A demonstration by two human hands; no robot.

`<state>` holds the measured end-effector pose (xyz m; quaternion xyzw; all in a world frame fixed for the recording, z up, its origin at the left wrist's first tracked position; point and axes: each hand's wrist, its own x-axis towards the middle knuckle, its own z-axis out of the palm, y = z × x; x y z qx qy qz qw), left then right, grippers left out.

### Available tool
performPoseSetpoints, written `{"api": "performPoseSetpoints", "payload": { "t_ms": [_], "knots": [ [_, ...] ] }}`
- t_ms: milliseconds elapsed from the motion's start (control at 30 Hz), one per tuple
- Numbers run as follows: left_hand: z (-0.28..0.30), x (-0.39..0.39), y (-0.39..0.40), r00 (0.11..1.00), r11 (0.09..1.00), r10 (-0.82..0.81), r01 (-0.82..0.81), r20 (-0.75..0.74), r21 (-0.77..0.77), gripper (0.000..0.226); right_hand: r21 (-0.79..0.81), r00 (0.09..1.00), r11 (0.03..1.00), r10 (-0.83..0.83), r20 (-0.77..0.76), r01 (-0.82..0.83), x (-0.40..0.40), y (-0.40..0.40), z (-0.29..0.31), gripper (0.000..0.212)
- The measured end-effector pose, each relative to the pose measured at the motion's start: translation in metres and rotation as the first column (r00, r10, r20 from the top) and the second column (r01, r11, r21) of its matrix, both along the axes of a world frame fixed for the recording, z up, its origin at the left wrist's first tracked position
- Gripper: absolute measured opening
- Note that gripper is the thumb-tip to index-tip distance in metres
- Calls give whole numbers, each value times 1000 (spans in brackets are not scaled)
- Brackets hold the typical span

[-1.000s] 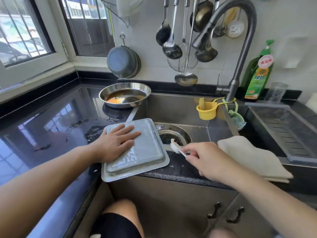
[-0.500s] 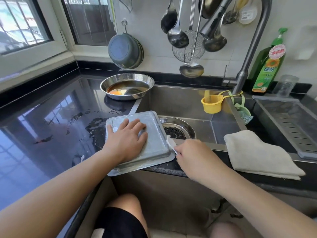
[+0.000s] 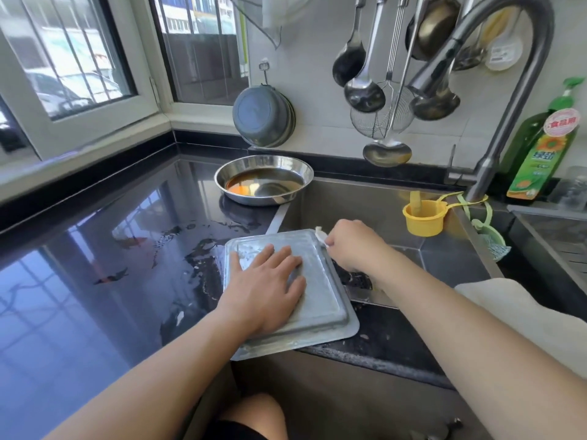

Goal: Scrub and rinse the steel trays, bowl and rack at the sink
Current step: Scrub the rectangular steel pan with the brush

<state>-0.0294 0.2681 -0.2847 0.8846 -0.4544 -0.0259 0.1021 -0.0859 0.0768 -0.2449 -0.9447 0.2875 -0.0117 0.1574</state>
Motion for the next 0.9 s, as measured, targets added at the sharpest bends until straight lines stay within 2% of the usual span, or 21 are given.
{"api": "performPoseSetpoints", "payload": {
  "t_ms": [200,300,400,467,600,700,800,900],
  "knots": [
    [-1,1,0,999,1000,-5,5,31,-4,52,46,999,998,50,6,-50,17,-24,-6,25],
    [-3,2,0,1000,1000,4,-4,23,-11,52,84,992,992,105,-73,-99,-15,-15,4,40],
    [-4,3,0,1000,1000,3,-3,23,-17,53,107,974,985,153,-165,-136,-60,4,14,43],
    [-4,4,-1,1000,1000,2,-1,28,-19,52,110,979,987,132,-156,-116,-63,7,11,42],
    [-5,4,0,1000,1000,-8,8,15,-21,54,174,1000,985,11,15,-14,-21,-2,2,22],
    [-6,5,-1,1000,1000,-12,12,0,-26,54,172,997,985,-15,76,2,6,-13,-2,20],
    [-8,6,-1,1000,999,-22,22,0,-45,53,153,998,987,45,49,-52,15,-22,7,21],
    [-12,8,-1,999,997,-32,33,12,-76,49,82,986,987,144,-83,-137,20,-31,17,26]
  ]
}}
